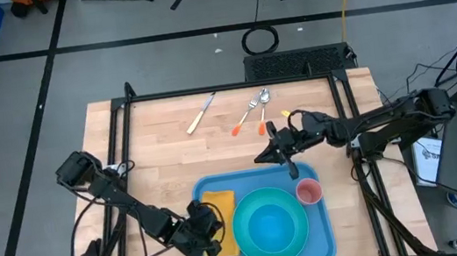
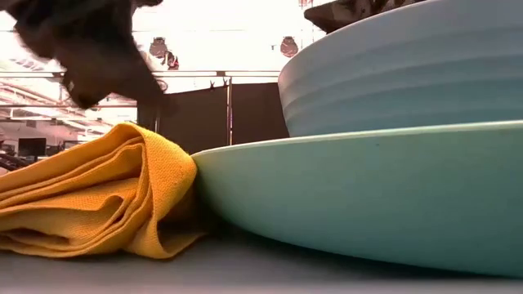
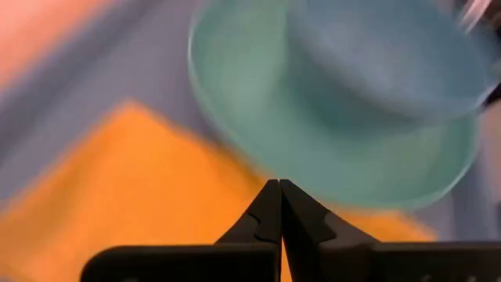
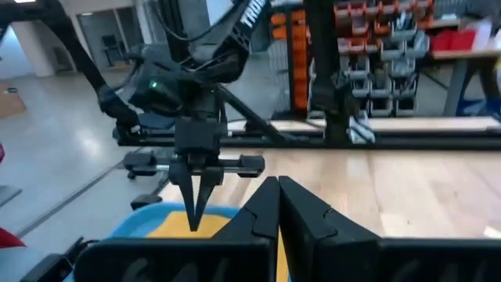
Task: Set up tray
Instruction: Put the orange fork on top of the yellow table napkin
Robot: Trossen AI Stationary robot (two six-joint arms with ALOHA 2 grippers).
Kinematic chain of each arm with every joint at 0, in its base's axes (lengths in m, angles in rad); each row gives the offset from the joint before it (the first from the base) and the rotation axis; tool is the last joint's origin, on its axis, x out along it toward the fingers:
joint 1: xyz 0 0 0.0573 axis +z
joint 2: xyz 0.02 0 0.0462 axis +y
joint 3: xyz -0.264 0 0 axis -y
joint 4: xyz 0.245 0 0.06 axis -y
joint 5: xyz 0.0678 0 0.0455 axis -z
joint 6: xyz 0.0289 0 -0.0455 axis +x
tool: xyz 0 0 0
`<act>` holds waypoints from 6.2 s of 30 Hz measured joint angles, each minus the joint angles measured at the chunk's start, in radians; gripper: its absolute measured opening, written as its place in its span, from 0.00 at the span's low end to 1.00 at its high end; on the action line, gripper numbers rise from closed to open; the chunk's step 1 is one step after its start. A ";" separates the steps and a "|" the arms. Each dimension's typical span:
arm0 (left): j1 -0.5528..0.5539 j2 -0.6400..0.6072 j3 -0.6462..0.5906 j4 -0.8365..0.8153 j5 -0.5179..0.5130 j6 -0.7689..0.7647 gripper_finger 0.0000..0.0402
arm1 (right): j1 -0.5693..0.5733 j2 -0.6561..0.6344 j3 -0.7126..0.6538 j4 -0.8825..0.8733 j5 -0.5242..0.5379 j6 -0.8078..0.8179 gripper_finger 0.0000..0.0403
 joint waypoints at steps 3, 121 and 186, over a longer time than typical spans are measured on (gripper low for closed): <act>-0.002 -0.027 0.002 0.068 -0.045 0.102 0.00 | 0.000 -0.060 0.000 -0.004 0.000 -0.025 0.00; 1.129 0.154 0.557 -0.407 0.634 0.598 0.72 | 0.131 -1.032 -0.621 -0.116 0.184 0.091 0.00; 1.139 0.602 1.061 -0.790 0.710 0.640 0.59 | 0.131 -1.032 -0.621 -0.116 0.184 0.091 0.00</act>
